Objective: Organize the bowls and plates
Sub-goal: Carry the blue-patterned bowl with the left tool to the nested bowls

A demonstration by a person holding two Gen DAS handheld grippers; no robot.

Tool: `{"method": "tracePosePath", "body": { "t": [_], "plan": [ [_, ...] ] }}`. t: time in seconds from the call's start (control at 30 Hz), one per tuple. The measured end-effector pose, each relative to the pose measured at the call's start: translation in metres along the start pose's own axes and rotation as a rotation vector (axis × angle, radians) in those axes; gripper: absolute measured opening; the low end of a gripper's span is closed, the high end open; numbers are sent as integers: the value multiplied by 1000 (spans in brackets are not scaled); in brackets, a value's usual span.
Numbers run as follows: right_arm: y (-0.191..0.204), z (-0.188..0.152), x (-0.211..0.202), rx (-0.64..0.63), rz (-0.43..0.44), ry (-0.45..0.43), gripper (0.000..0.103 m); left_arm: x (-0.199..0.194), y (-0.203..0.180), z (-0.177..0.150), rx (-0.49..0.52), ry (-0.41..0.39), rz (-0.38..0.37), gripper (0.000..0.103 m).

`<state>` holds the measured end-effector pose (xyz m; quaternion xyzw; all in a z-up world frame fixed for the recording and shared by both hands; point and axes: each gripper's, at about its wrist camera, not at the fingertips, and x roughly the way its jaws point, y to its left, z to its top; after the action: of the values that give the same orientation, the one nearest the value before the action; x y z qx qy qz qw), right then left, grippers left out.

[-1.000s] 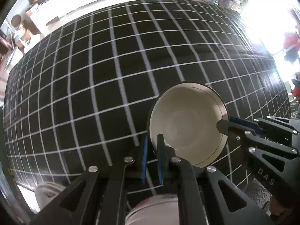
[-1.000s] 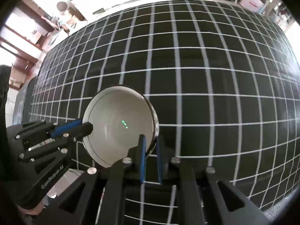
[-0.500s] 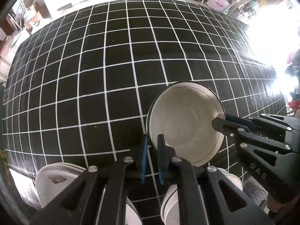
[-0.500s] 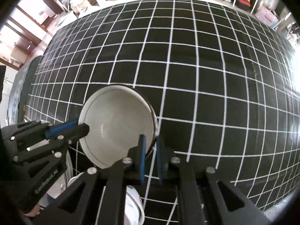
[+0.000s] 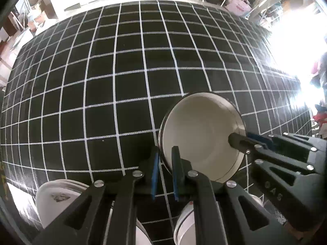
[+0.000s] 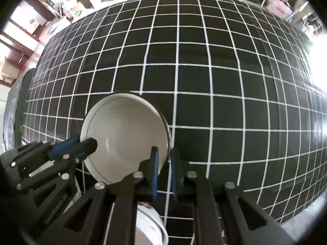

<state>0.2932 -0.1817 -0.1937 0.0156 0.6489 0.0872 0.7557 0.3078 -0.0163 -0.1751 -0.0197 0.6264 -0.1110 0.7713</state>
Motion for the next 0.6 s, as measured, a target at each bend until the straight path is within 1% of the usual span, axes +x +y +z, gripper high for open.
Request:
{"method": "tracePosePath", "body": {
  "t": [0.03,0.07,0.2,0.33,0.57,0.6],
  "plan": [
    [1,0,-1,7,-1,-3,15,-2,-6,3,-5,-8,-2,9],
    [1,1,-2,13,1,-7,15,-16,-12,3,-7,-14,-1,9],
    [5,7,-18,46,26,-35,15,-41,-11,5,-4,-50,-2,9],
    [15,7,-45,36,19,-85,15,-67,-17,0,5,-85,-1,9],
    [25,-11,-96,13,6,-156,15,-111,-26,-21,13,-134,-9,9],
    [20,-15,-99,10,3,-161,15,-114,-27,-24,13,-137,-11,9]
  ]
}}
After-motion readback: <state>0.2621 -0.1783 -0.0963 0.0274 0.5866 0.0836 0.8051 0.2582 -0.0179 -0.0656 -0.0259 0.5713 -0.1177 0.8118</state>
